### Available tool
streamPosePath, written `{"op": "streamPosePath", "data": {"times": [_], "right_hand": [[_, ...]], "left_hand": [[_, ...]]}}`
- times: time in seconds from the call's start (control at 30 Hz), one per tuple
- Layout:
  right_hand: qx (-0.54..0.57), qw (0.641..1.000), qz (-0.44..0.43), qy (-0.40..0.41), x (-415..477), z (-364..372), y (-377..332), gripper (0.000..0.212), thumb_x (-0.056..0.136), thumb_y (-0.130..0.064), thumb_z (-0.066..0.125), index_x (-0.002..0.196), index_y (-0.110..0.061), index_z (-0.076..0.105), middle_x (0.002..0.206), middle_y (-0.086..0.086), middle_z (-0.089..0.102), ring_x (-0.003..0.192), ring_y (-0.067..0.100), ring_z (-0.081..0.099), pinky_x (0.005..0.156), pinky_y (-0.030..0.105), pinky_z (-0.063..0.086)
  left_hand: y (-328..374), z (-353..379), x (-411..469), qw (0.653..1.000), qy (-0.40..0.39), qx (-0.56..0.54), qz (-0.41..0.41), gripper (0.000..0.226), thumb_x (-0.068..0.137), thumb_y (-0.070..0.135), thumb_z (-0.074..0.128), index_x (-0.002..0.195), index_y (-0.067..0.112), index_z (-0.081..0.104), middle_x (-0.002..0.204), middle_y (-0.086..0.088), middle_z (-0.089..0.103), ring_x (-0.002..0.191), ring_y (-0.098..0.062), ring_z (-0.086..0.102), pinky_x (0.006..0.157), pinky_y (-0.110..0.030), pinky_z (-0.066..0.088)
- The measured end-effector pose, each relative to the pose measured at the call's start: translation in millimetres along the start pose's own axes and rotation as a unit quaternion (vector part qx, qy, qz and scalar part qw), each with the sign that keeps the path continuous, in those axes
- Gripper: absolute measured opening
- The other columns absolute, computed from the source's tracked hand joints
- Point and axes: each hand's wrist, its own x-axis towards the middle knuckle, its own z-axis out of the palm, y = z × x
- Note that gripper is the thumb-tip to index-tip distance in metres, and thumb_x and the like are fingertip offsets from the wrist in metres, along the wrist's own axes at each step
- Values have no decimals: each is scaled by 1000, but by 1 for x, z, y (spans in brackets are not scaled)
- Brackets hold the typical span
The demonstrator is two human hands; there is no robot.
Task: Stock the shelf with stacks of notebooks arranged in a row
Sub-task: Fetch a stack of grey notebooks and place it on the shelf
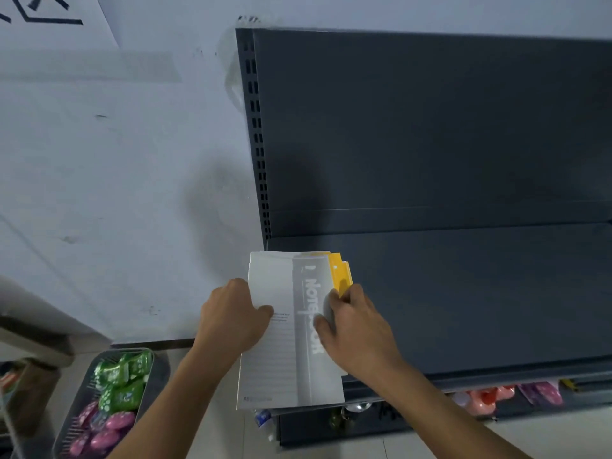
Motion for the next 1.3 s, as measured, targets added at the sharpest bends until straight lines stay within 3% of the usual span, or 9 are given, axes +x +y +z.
{"op": "streamPosePath", "data": {"times": [0.3,0.57,0.73,0.83,0.9,1.0,1.07,1.13,1.3], "right_hand": [[42,999,-12,-11,-4,-1,7,48,102,-47,42,145,-24,43,121,-2,35,117,17,44,82,32,50],[101,994,31,-37,-2,-5,11,23,99,-39,48,98,-17,53,114,-2,42,100,19,51,81,36,52],[119,991,52,-45,1,-8,9,28,99,-40,45,102,-14,53,117,3,46,97,23,54,82,40,53],[152,984,79,-45,5,-11,10,42,98,-48,45,123,-14,51,120,4,53,103,24,57,86,40,52],[204,973,95,-46,6,-15,10,57,95,-58,46,137,-20,43,118,1,59,108,22,60,90,41,52],[339,932,125,-42,7,-25,12,52,94,-60,54,129,-24,42,106,-8,68,99,12,67,87,35,55],[409,901,141,-36,5,-30,15,52,90,-57,63,127,-26,44,107,-12,69,96,6,68,88,32,56],[406,902,145,-23,3,-31,24,56,84,-56,70,127,-27,48,111,-12,68,97,7,69,89,35,58],[381,902,204,12,-14,-43,47,38,90,-35,73,121,-25,54,109,-9,68,95,12,70,87,39,60]], "left_hand": [[8,-3,-4,1000,16,22,-4,18,84,22,65,91,11,53,82,0,56,67,-11,50,50,-23,35],[6,-5,-12,998,-16,-57,-5,15,89,21,56,94,8,52,91,-6,59,79,-20,57,60,-31,46],[3,-6,-16,994,-14,-109,8,11,98,20,48,101,9,48,95,-2,55,81,-14,53,60,-28,40],[5,-6,-20,988,-12,-154,27,14,103,24,46,105,10,46,94,-1,56,81,-14,55,61,-28,43],[9,-8,-22,978,-15,-206,28,17,105,29,45,109,12,46,99,-1,58,85,-15,57,64,-29,45],[17,-6,-20,967,-31,-251,36,23,105,35,44,113,14,44,101,0,59,88,-12,57,67,-28,45],[27,-2,-18,970,-49,-231,53,25,105,37,43,114,14,40,96,6,54,83,-6,53,62,-23,40],[37,5,-17,979,-59,-176,80,29,105,40,41,116,13,38,93,8,52,80,-6,52,62,-24,40],[53,23,-21,986,-41,-66,147,41,102,35,48,133,9,43,125,-7,59,106,-24,57,89,-37,48]]}}
